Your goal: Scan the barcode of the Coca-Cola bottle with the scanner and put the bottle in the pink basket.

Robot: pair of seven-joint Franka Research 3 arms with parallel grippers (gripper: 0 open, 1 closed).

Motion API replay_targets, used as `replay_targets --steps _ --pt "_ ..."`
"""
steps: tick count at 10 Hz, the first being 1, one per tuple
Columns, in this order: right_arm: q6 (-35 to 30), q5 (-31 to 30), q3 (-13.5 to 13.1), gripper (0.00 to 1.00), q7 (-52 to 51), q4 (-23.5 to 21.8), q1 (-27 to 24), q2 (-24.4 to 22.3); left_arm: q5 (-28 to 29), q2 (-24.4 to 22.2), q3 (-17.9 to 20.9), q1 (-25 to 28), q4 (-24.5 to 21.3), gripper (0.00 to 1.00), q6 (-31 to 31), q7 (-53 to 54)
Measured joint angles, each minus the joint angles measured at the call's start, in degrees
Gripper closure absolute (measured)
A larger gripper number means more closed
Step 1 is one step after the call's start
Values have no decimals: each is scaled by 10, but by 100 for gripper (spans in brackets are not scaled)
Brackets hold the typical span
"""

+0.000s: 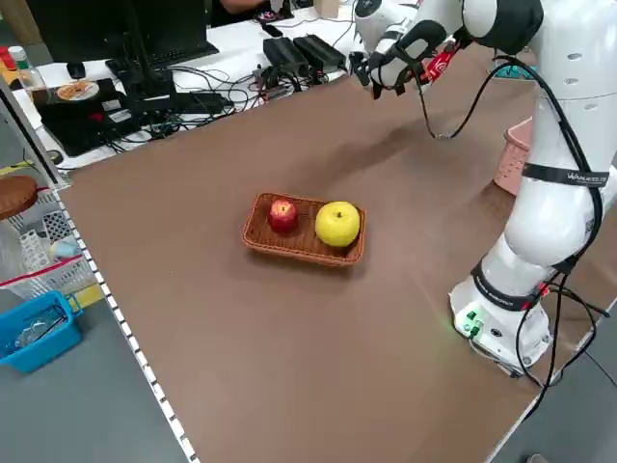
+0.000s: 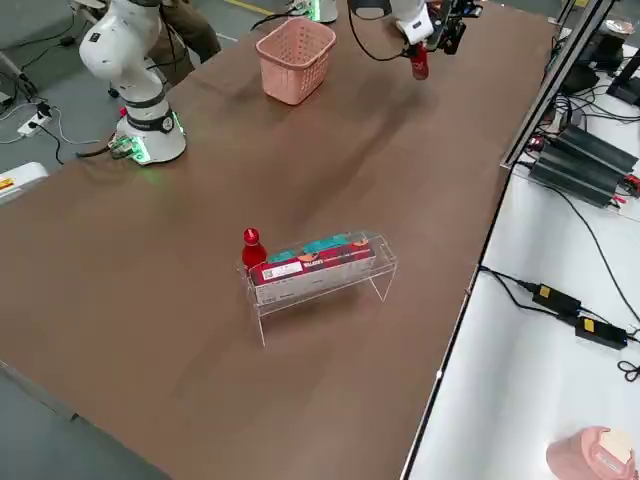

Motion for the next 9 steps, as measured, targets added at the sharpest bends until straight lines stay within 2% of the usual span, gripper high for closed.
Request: replay_targets --steps 6,9 --pt "-24 0 0 65 0 -7 -17 -7 0 0 0 0 0 91 0 0" --pt "-40 0 1 65 9 -8 -18 -27 0 0 0 0 0 91 0 0"
